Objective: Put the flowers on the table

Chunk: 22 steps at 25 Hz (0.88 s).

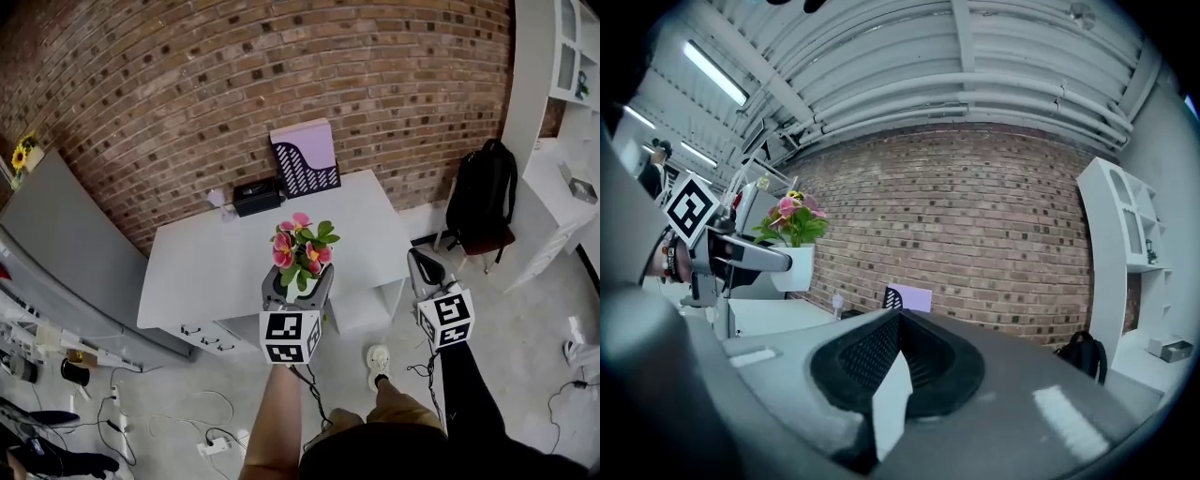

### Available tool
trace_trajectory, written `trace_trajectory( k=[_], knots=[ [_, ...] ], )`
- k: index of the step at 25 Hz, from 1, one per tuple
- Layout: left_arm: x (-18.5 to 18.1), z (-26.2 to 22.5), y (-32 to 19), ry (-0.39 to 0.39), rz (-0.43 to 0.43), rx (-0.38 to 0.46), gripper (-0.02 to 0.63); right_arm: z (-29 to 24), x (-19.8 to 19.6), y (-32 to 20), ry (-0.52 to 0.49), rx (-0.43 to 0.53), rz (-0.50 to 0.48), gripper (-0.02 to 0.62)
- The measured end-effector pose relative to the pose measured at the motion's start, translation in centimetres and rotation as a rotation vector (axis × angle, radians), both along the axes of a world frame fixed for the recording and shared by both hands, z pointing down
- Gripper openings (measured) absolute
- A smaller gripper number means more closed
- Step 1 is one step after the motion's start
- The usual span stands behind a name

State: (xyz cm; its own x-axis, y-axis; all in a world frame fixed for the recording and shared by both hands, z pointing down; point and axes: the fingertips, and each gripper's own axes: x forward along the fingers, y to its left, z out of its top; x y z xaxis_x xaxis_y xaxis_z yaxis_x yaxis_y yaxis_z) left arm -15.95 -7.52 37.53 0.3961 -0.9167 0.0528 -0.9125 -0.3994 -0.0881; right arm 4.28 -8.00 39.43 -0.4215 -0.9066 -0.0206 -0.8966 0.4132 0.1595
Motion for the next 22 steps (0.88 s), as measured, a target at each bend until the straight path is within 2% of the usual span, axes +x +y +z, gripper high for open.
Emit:
trace_trajectory(
  k=[22],
  knots=[
    [3.3,1.7,-25.5,-0.001,-0.091,-0.077,0.342,0.7,3.2,-27.6,-0.026,-0.061,-0.094,0.0]
  ],
)
